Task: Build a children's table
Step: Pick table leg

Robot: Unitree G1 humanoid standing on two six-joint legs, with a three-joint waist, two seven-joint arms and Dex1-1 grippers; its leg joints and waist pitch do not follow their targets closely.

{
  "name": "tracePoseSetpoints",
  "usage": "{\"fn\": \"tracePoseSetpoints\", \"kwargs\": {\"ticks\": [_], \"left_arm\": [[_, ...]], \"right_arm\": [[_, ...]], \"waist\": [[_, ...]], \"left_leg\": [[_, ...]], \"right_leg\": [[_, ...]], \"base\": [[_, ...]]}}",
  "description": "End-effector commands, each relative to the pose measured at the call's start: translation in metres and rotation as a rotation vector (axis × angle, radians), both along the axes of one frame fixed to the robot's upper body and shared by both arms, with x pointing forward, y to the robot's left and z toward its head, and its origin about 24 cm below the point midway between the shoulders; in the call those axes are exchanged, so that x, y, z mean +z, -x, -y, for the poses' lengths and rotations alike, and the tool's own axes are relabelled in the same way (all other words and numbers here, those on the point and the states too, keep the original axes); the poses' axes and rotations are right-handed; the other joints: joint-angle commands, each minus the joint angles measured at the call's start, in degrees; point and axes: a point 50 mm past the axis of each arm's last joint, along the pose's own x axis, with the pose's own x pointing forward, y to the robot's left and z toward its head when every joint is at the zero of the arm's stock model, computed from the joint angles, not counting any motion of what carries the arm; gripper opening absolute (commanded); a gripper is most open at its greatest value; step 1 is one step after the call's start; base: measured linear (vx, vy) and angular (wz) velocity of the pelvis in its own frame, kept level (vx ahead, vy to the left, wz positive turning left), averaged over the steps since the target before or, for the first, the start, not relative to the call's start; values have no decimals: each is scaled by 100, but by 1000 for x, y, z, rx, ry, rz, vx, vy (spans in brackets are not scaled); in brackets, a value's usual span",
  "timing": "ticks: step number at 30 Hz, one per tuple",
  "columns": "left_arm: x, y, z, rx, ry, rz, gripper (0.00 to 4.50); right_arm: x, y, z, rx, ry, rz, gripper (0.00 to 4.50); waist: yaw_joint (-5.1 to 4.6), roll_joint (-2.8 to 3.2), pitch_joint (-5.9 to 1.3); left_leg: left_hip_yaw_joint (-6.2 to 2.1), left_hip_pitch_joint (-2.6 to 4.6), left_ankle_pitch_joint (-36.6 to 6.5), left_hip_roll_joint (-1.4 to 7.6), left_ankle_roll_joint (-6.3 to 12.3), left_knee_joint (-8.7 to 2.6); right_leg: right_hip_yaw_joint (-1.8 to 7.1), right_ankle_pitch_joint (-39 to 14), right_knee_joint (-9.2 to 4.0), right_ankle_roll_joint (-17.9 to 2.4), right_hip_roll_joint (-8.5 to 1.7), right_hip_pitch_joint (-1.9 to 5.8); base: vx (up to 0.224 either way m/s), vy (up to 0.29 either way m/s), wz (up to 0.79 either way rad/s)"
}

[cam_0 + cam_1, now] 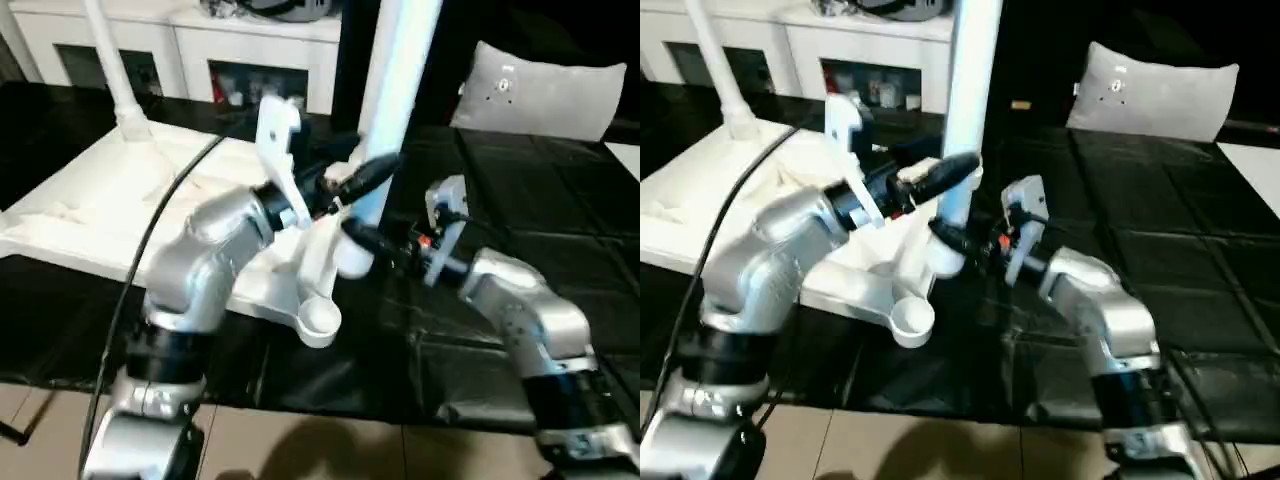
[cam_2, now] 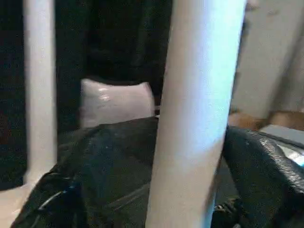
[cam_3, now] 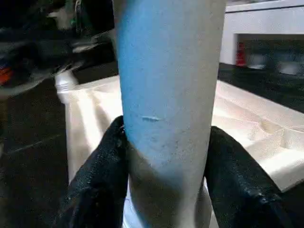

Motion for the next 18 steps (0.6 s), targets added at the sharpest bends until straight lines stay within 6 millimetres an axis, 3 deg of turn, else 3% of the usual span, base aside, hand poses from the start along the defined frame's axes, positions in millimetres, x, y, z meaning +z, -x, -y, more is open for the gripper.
{"fn": "tracePoseSetpoints", "kwargs": {"ticks": [1, 4, 5, 18], "left_arm": [[-1, -2, 5, 73, -6, 9, 387], [-1, -4, 9, 132, 52, -10, 387], [0, -4, 10, 137, 62, -13, 358], [-3, -5, 13, 167, 53, -11, 264]], "right_arm": [[10, -6, 2, -55, -11, 53, 189], [9, -8, -2, -79, -13, 59, 189], [9, -7, -3, -79, -11, 59, 189], [4, -9, -11, -94, 4, 65, 189]], "waist": [[-14, 29, -412], [-17, -2, -407], [-10, 13, -406], [-31, 35, -399]], "left_leg": [[-42, -38, -29, 325, 102, -386], [-36, -45, -44, 316, 140, -382], [-38, -47, -44, 311, 143, -381], [-45, -35, -153, 319, 191, -390]], "right_leg": [[338, -259, -383, -1024, -514, 421], [342, -273, -398, -1017, -520, 434], [339, -277, -395, -1012, -515, 433], [340, -331, -410, -1009, -517, 415]], "base": [[0, 0, 0], [0, 0, 0], [0, 0, 0], [0, 0, 0]]}}
